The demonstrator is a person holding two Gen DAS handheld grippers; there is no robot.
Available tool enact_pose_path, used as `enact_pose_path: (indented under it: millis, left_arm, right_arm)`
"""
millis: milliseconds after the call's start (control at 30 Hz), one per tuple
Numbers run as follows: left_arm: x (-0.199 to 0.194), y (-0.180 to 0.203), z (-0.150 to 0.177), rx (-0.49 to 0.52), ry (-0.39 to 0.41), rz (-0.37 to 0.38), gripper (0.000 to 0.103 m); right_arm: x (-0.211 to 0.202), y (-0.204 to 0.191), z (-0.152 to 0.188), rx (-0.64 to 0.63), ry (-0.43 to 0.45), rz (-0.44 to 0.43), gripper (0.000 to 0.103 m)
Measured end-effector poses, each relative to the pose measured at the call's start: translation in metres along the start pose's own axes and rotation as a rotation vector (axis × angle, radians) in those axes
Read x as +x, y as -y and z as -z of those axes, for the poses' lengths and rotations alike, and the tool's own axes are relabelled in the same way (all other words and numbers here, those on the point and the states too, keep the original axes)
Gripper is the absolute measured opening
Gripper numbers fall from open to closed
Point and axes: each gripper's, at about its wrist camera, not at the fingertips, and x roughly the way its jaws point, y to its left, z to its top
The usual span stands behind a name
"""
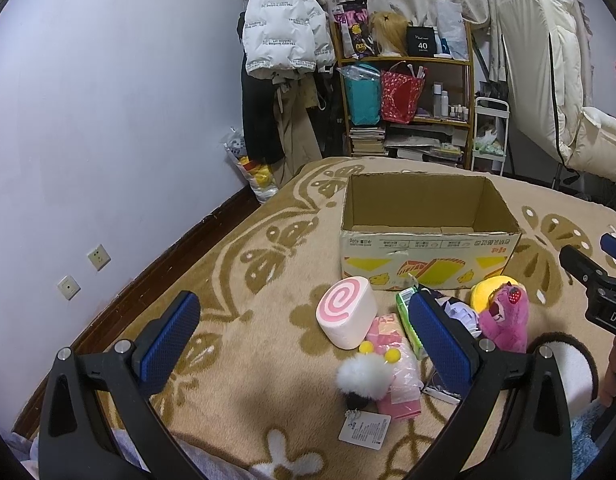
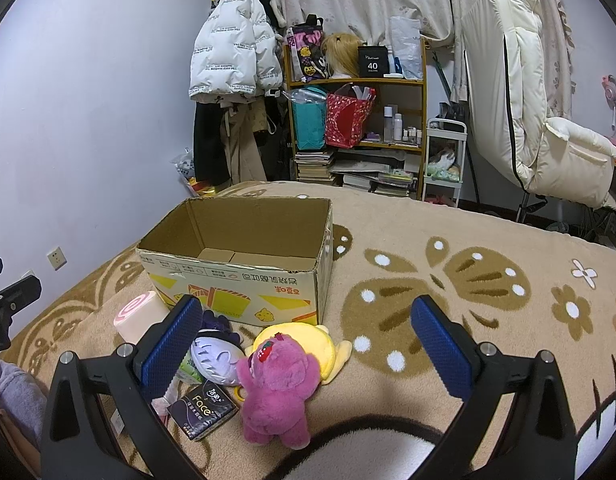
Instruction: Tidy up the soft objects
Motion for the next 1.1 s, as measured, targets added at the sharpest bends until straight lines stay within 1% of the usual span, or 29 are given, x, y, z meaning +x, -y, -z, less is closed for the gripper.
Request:
enact_pose_path:
  millis: [800,900,1100]
  left_arm:
    - [0.003,0.000,0.000,0.006,-0.017,-0.006,0.103]
    - [0.007,0.000,0.000,0.015,-0.033,-0.044,0.103]
    - [0.022,-0.004,-0.002,-0.017,-0.108,0.003,0.103]
  right_arm:
    - [0.002,0.002,0.003,0.004,-0.010,0.001,0.103]
    - [0.004,0.005,0.005,0.015,-0.019,-0.001,0.103]
    - [0.011,0.011,0.003,0.051,-0.050,-0.015,0.103]
